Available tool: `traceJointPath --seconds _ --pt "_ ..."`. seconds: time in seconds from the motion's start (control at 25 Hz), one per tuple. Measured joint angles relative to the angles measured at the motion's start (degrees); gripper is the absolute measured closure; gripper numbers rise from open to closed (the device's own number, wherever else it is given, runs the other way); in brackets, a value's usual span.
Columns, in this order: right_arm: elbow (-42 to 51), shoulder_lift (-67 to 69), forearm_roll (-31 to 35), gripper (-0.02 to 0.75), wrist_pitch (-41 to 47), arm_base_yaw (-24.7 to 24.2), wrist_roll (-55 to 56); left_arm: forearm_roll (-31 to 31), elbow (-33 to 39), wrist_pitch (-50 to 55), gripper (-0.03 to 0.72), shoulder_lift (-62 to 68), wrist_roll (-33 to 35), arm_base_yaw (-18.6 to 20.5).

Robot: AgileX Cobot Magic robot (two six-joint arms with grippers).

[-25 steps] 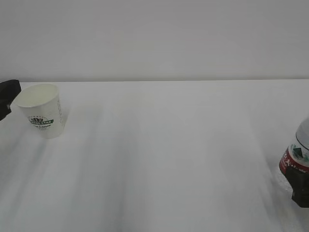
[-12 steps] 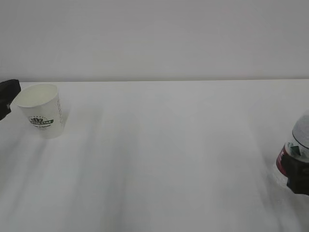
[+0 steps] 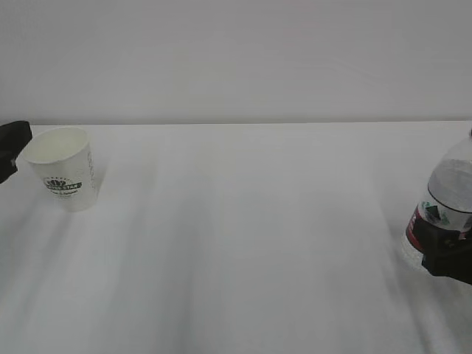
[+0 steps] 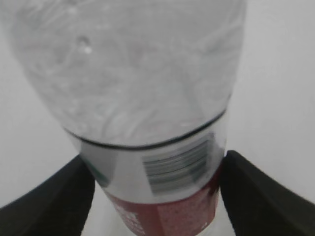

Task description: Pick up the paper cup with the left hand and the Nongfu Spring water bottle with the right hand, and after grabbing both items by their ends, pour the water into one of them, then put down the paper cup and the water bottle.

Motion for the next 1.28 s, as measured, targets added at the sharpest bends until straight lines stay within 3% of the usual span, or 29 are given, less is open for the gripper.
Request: traceJointPath --seconds 0.32,0.96,1.08,1.28 --pt "-0.13 0.00 0.00 0.076 0.00 0.00 0.04 0.89 0.00 -2.90 0.183 0.00 0.00 0.00" --pt "-4.60 0.02 -0.19 0.076 0.00 0.00 0.04 0.89 0.00 -3.88 0.184 0.00 0.00 0.00" --pt "-4.60 0.02 -0.29 0.099 0.00 0.00 0.04 0.89 0.00 -3.88 0.184 0.00 0.00 0.00" --pt "-4.60 0.12 -0.32 0.227 0.00 0.00 0.04 0.89 0.00 -3.88 0.185 0.00 0.00 0.00"
